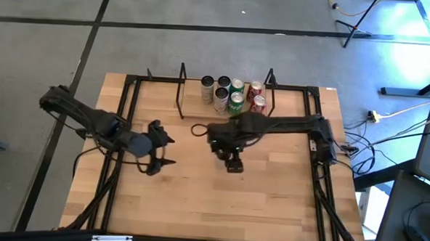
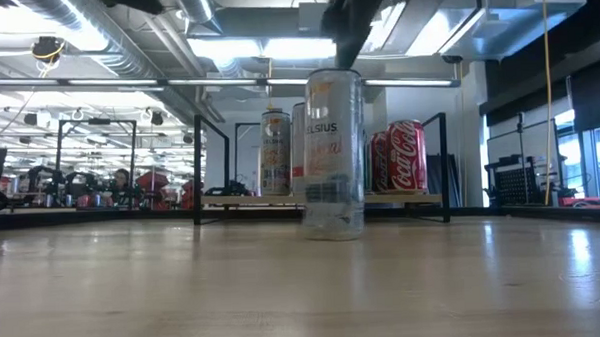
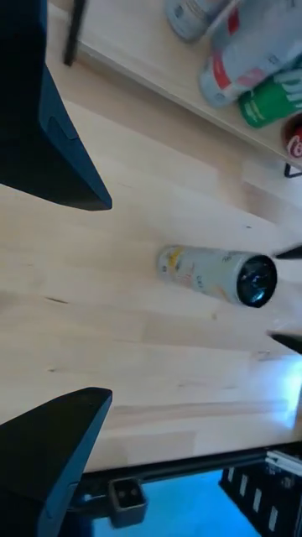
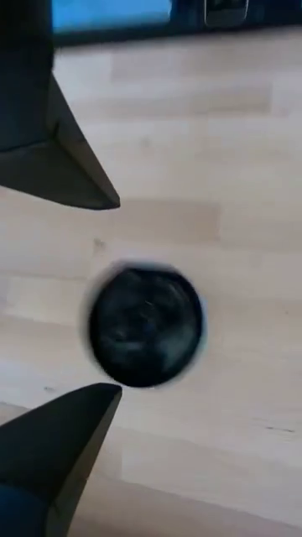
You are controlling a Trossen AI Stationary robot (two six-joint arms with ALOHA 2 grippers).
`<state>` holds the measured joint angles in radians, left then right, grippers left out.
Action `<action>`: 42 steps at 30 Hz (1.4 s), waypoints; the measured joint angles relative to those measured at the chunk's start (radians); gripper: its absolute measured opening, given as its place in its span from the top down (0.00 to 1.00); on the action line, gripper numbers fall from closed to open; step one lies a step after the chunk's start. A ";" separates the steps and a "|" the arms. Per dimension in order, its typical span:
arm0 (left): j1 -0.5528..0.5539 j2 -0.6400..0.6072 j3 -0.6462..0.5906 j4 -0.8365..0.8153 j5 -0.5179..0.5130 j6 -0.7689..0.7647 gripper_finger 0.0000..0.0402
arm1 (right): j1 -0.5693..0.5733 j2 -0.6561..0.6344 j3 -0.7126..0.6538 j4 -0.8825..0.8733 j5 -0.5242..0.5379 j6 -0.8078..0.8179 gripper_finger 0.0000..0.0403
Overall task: Place canned beverage on shelf
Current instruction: Put the white yellow soda can on the shelf aligned with the other white yellow soda can
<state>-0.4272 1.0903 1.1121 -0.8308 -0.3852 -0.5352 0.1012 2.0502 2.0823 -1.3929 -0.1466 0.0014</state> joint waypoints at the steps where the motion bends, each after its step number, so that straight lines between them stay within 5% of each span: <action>1: 0.007 0.021 0.000 0.022 0.000 0.006 0.13 | 0.005 -0.025 0.000 -0.013 -0.011 0.012 0.17; 11: 0.156 0.260 0.000 0.426 0.082 0.124 0.13 | 0.091 -0.321 -0.127 -0.017 0.184 0.075 0.22; 22: 0.264 0.503 0.000 0.770 0.136 0.174 0.13 | 0.225 -0.662 -0.580 0.117 0.270 0.290 0.21; 30: 0.266 0.598 0.000 0.825 0.104 0.181 0.13 | 0.285 -0.816 -0.800 0.173 0.277 0.449 0.21; 42: 0.266 0.645 0.000 0.850 0.054 0.137 0.19 | 0.298 -0.838 -0.835 0.213 0.297 0.461 0.21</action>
<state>-0.1612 1.7351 1.1122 0.0193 -0.3313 -0.3986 0.3996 1.2125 1.2469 -1.1797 0.1499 0.4623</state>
